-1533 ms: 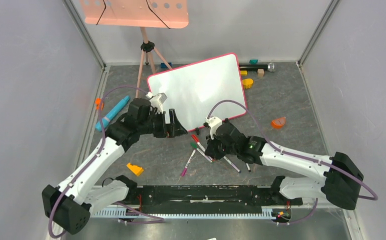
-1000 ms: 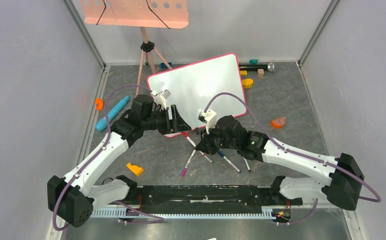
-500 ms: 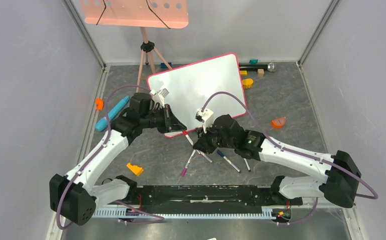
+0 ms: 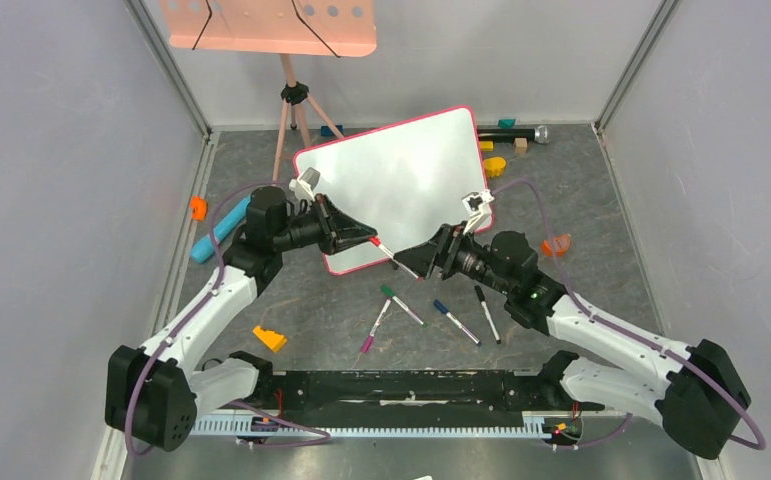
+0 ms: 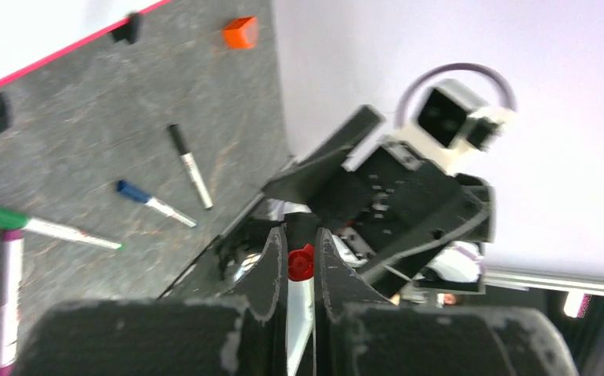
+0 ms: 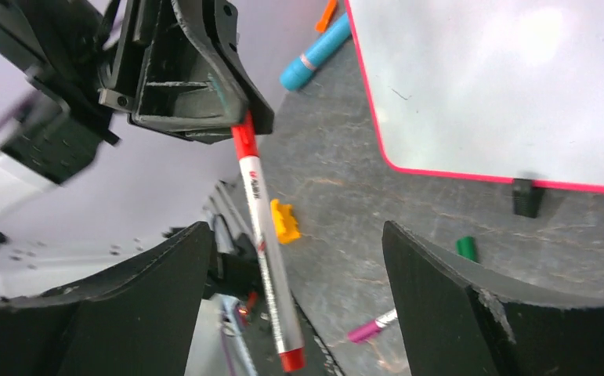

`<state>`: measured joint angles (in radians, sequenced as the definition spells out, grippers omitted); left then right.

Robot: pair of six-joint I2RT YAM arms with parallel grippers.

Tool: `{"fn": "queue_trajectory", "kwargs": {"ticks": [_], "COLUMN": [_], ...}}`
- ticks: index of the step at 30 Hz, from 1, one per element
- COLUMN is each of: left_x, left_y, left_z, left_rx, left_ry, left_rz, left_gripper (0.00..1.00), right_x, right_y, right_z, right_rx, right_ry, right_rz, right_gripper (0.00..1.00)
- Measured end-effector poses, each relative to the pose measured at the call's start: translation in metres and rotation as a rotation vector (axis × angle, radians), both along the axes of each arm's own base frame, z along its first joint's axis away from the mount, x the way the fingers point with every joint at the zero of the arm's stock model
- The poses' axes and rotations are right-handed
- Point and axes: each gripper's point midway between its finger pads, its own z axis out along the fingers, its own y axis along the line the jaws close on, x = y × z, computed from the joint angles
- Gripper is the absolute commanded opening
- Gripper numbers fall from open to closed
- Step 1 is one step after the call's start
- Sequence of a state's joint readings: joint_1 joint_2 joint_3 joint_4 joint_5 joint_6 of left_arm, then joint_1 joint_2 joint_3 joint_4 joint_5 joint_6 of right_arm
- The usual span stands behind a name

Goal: Write a sentence on the whiteboard
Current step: Open the pen cap of the whiteboard marker, then place the pen cap at the center of the board.

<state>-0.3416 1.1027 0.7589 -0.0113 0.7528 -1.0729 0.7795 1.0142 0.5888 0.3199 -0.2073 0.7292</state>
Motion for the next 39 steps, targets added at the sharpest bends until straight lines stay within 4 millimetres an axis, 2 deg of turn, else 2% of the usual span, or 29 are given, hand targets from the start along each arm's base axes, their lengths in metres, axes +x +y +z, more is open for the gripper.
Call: {"fn": "queue_trajectory", "kwargs": {"ticks": [4, 8, 10, 14, 16, 18, 21, 26, 30, 35, 39], "left_x": [0.007, 0.012, 0.013, 0.013, 0.013, 0.013, 0.011, 0.007, 0.002, 0.042, 0.047], "left_y": [-0.006, -0.009, -0.009, -0.009, -0.009, -0.009, -0.008, -0.006, -0.005, 0.032, 0.036], "left_z": [0.028, 0.051, 0.057, 0.062, 0.063, 0.062, 0.064, 0.066, 0.059, 0.046, 0.043], "left_rx": [-0.139, -0.232, -0.257, -0.278, -0.280, -0.279, -0.282, -0.277, -0.258, -0.167, -0.104], "left_ry": [-0.005, -0.028, -0.031, -0.034, -0.035, -0.032, -0.036, -0.040, -0.013, -0.024, -0.053], "left_rz": [0.025, 0.033, 0.035, 0.034, 0.034, 0.035, 0.036, 0.039, 0.013, 0.179, 0.198], "left_gripper": [0.02, 0.02, 0.02, 0.02, 0.02, 0.02, 0.02, 0.02, 0.02, 0.02, 0.02], "right_x": [0.005, 0.004, 0.002, 0.000, 0.000, 0.000, 0.001, 0.000, -0.009, -0.016, -0.016], "right_y": [0.002, 0.011, 0.012, 0.013, 0.013, 0.012, 0.013, 0.010, 0.003, -0.033, -0.055], "right_z": [0.008, 0.036, 0.045, 0.059, 0.064, 0.066, 0.060, 0.058, 0.052, 0.036, 0.024], "right_rx": [0.149, 0.289, 0.332, 0.395, 0.411, 0.423, 0.410, 0.401, 0.374, 0.334, 0.287], "right_ry": [0.096, 0.107, 0.107, 0.111, 0.109, 0.111, 0.133, 0.153, 0.164, 0.157, 0.162], "right_rz": [-0.011, 0.031, 0.046, 0.061, 0.063, 0.064, 0.056, 0.044, 0.031, -0.068, -0.146], "right_gripper": [0.80, 0.66, 0.56, 0.49, 0.30, 0.21, 0.00, 0.00, 0.00, 0.00, 0.00]}}
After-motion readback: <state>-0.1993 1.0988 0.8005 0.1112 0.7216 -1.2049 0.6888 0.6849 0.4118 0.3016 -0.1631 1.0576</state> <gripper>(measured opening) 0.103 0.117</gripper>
